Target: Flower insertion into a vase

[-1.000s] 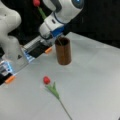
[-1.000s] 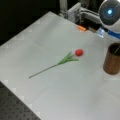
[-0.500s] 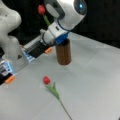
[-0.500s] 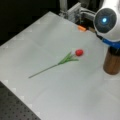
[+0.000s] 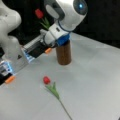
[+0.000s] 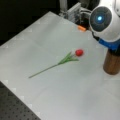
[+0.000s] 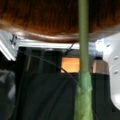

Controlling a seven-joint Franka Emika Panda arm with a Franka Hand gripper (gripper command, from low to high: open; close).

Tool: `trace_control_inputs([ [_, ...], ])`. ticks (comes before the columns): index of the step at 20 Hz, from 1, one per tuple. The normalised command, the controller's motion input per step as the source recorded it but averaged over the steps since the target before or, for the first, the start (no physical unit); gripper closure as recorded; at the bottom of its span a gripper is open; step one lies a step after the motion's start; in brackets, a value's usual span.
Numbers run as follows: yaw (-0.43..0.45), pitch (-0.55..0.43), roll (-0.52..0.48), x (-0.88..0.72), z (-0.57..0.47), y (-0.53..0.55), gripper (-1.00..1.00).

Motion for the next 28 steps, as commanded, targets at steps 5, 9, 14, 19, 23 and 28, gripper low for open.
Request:
trace_control_inputs([
  [5, 0.023, 0.065, -0.166, 0.44, 0.12, -0.02, -1.0],
  [9, -0.033, -0.108, -0.249, 0.4, 0.11, -0.03, -1.0],
  [14, -0.024, -0.691, -0.296, 0.22, -0.06, -0.08, -1.0],
  [19, -0.036, -0.803, -0.223, -0.12, -0.04, -0.24, -1.0],
  [23, -0.074, -0.544, -0.13, -0.23, 0.07, -0.37, -1.0],
  [28, -0.06, -0.408, -0.094, -0.03, -0.05, -0.42, -1.0],
])
